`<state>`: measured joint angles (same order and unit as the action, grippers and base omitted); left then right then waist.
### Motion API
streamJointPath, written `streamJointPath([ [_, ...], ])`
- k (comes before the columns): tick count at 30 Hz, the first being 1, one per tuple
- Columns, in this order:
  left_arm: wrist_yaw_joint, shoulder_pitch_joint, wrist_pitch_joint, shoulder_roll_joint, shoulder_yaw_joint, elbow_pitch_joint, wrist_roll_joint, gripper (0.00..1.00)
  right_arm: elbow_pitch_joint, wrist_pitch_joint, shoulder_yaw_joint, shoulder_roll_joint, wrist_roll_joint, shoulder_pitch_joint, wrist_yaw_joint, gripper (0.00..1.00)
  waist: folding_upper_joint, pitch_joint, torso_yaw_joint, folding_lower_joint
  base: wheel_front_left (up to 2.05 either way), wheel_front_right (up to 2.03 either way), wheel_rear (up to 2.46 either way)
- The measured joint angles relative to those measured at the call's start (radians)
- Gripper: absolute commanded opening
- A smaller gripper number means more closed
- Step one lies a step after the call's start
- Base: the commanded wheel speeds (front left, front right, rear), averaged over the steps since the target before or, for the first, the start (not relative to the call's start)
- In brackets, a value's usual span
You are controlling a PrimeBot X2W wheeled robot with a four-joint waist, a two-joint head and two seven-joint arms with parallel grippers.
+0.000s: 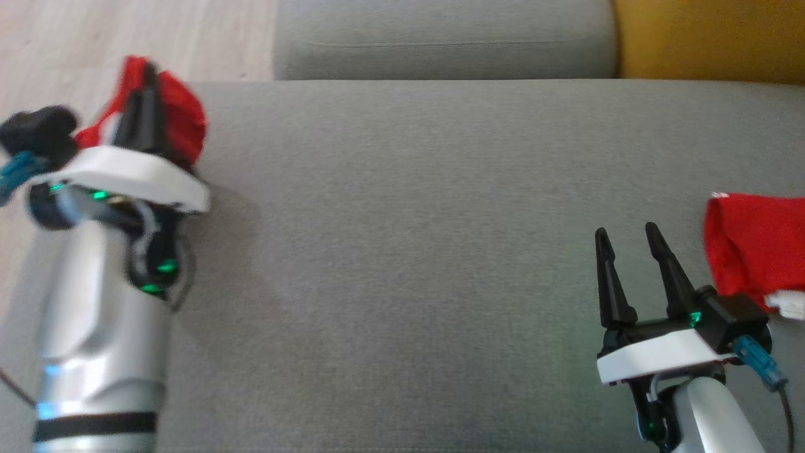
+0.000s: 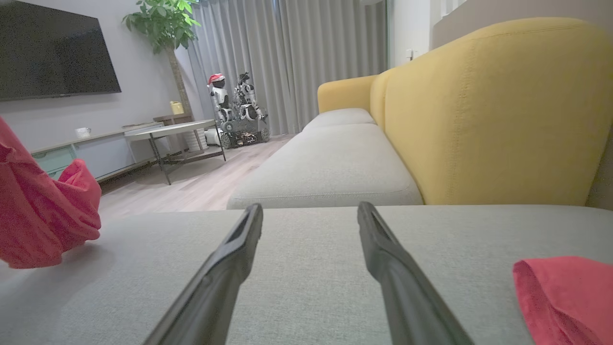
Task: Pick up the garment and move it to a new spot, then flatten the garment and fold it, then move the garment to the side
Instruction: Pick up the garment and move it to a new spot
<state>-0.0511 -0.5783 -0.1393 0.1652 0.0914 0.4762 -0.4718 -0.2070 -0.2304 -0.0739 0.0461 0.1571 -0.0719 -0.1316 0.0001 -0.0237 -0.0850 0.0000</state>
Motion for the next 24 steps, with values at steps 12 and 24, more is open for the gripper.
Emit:
streamJointPath([
  [12, 0.058, 0.063, 0.110, -0.123, 0.270, -0.142, 0.029, 0.00, -0.001, -0.011, 0.014, 0.000, 0.000, -0.034, 0.000, 1.00, 0.0000, -0.027, 0.162, 0.0000, 0.00, 0.00, 0.00],
  [24, 0.167, -0.079, 0.000, -0.125, 0.698, -0.015, -0.210, 0.00, -0.017, -0.020, -0.038, 0.001, 0.034, -0.087, 0.000, 1.00, 0.0000, -0.107, 0.357, 0.0000, 0.00, 0.00, 0.00],
])
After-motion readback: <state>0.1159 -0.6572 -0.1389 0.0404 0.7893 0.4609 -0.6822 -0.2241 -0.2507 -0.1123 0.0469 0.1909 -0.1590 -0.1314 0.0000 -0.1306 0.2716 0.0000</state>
